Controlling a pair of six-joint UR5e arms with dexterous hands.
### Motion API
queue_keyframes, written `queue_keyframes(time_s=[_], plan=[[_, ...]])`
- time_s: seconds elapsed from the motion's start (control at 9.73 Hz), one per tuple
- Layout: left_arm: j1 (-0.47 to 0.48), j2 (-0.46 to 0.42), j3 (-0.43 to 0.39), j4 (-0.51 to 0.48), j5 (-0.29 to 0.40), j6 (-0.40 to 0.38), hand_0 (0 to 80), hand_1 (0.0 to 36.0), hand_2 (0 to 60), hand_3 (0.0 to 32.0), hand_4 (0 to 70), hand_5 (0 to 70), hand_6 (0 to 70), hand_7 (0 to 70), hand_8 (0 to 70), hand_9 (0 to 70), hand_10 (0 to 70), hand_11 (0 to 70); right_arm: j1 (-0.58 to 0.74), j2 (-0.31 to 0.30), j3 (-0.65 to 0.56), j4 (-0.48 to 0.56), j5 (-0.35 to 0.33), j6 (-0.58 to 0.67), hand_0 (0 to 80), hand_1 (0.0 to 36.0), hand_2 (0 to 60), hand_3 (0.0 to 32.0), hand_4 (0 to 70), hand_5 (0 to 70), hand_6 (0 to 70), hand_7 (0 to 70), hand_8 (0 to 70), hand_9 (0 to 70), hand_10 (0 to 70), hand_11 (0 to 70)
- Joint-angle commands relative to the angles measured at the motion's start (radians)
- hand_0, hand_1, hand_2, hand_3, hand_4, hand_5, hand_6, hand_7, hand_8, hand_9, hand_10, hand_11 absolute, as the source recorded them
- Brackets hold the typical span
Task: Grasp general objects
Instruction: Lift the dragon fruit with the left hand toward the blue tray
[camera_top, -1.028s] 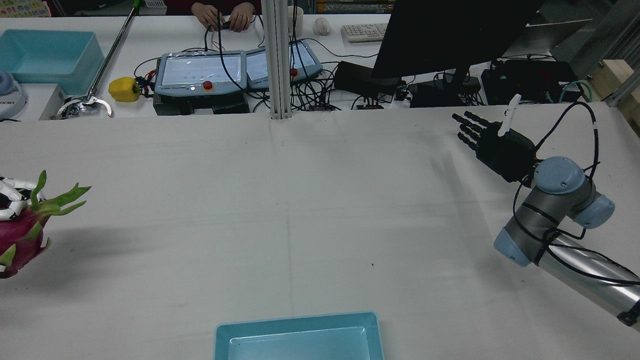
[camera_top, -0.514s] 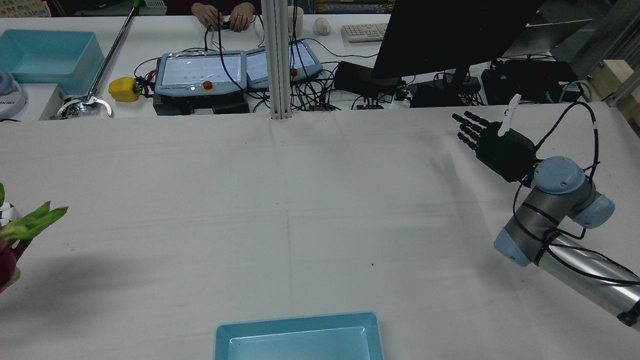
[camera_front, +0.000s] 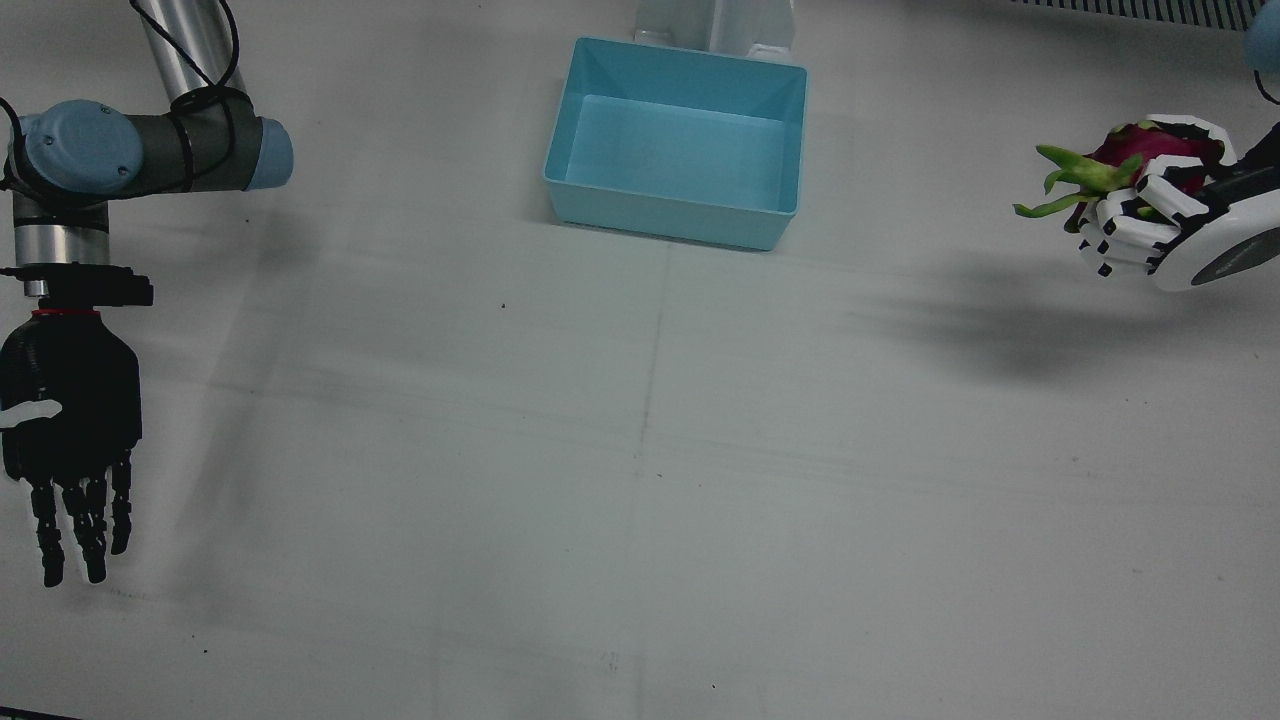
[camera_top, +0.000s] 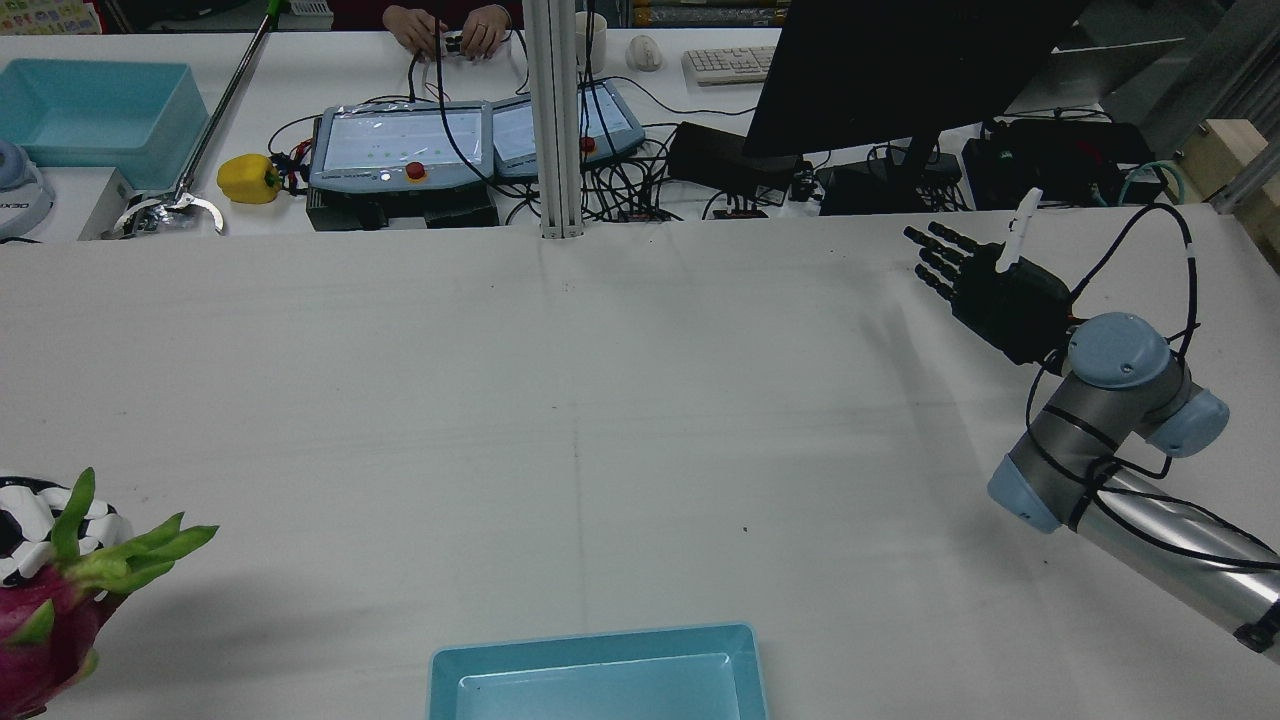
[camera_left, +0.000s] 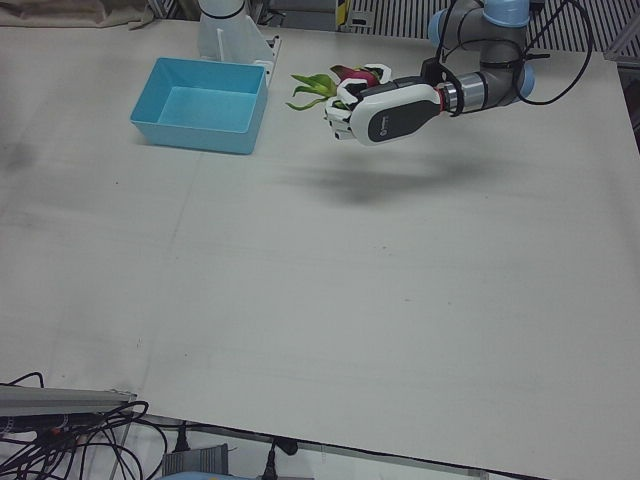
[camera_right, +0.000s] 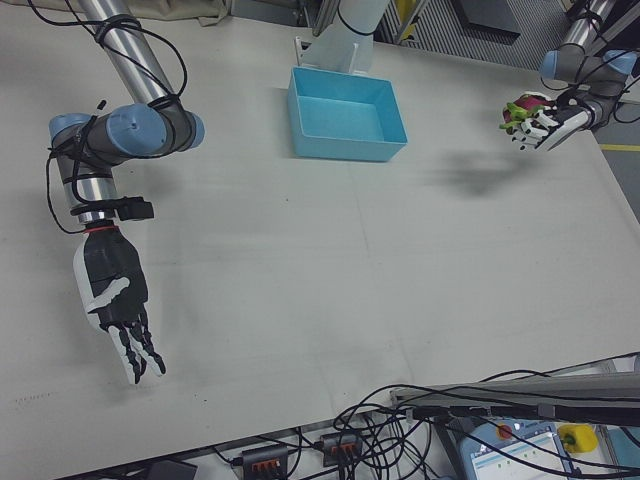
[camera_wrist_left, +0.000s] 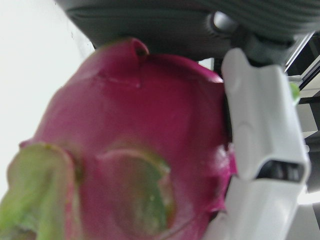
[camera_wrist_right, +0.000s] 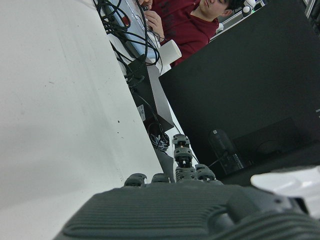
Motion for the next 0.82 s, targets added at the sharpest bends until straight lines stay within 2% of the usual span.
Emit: queue_keyframes(time_s=[0.0,0.1,0.51,0.62,0.72], plan=[[0.107,-0.150,0.010,0.086,-0.001,0.004,80.0,36.0,60.0,0.0,70.0,70.0,70.0,70.0,70.0,70.0,70.0,70.0,0.000,0.000,0.000,0.001,0.000,0.000,0.0,0.0,0.0,0.0,0.0,0.0,0.0,0.0,0.0,0.0,0.0,0.0],[0.122,-0.221,0.033,0.124,-0.003,0.010,80.0,36.0,60.0,0.0,70.0,70.0,70.0,70.0,70.0,70.0,70.0,70.0,0.000,0.000,-0.002,0.001,0.000,0.000,0.0,0.0,0.0,0.0,0.0,0.0,0.0,0.0,0.0,0.0,0.0,0.0],[0.156,-0.361,0.030,0.259,-0.017,0.028,80.0,36.0,60.0,0.0,70.0,70.0,70.0,70.0,70.0,70.0,70.0,70.0,0.000,0.000,-0.002,0.001,0.000,0.000,0.0,0.0,0.0,0.0,0.0,0.0,0.0,0.0,0.0,0.0,0.0,0.0],[0.188,-0.383,0.032,0.267,-0.038,0.033,80.0,36.0,60.0,0.0,70.0,70.0,70.0,70.0,70.0,70.0,70.0,70.0,0.000,0.000,-0.002,0.001,0.000,0.000,0.0,0.0,0.0,0.0,0.0,0.0,0.0,0.0,0.0,0.0,0.0,0.0],[0.261,-0.405,0.033,0.267,-0.090,0.045,80.0,36.0,60.0,0.0,70.0,70.0,70.0,70.0,70.0,70.0,70.0,70.0,0.000,0.000,-0.002,0.001,0.000,0.000,0.0,0.0,0.0,0.0,0.0,0.0,0.0,0.0,0.0,0.0,0.0,0.0]])
